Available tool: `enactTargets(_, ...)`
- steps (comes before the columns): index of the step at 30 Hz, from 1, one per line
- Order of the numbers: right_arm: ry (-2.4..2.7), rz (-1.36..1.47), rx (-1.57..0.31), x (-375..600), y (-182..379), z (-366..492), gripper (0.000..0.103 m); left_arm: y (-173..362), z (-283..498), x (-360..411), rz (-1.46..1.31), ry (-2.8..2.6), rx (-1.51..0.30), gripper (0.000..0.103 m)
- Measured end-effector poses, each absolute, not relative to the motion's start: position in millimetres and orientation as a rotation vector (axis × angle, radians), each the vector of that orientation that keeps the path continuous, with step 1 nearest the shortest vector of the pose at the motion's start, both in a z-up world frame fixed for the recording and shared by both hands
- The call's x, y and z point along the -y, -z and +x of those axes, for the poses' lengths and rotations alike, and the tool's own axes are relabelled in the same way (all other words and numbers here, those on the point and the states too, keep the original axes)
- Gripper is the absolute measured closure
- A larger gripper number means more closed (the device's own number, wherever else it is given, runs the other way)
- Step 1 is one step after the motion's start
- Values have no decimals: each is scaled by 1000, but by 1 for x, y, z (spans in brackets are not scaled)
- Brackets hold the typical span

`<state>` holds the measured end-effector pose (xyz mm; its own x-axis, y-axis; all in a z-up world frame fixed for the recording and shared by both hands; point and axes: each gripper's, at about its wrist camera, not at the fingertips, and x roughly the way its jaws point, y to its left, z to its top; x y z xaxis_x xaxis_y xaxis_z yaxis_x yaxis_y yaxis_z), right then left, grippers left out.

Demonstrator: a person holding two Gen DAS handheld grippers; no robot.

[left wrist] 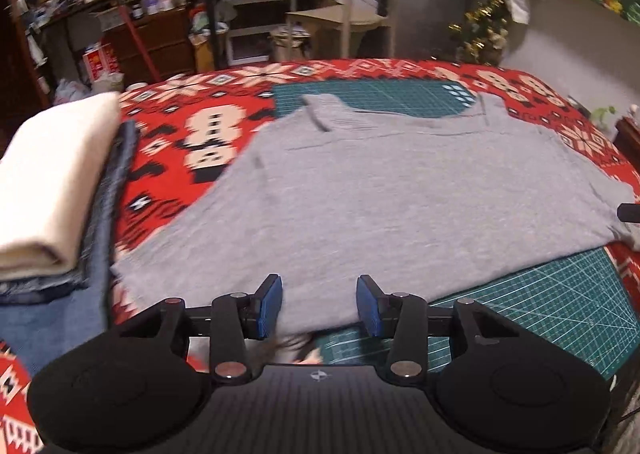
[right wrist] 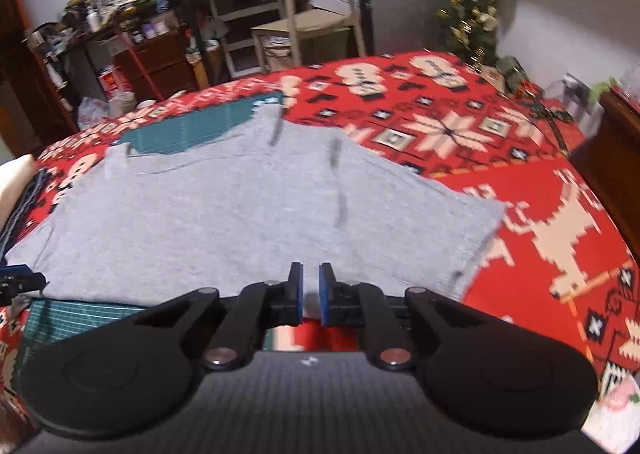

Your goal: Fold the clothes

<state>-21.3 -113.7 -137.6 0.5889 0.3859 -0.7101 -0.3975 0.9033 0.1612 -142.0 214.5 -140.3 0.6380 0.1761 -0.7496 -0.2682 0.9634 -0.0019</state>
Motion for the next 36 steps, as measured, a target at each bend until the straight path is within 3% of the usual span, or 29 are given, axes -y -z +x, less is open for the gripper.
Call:
enactTargets(24,-739,-162,-809,-3,139,-52,88,141,-185,-278,-317,-387,-839,61)
enactTargets(26,-744,-162,-808,-5,138,-53,86,145,-178,-275,-321,-370,-857,74)
enactTargets(27,-743,-160,-809,-5,137,-53,86,147,-174,-271,-285,-388,-859,97)
enactTargets(36,-736,-160,-828,2,141,-49,86,142,-175,-268,-70,-499,-896,99)
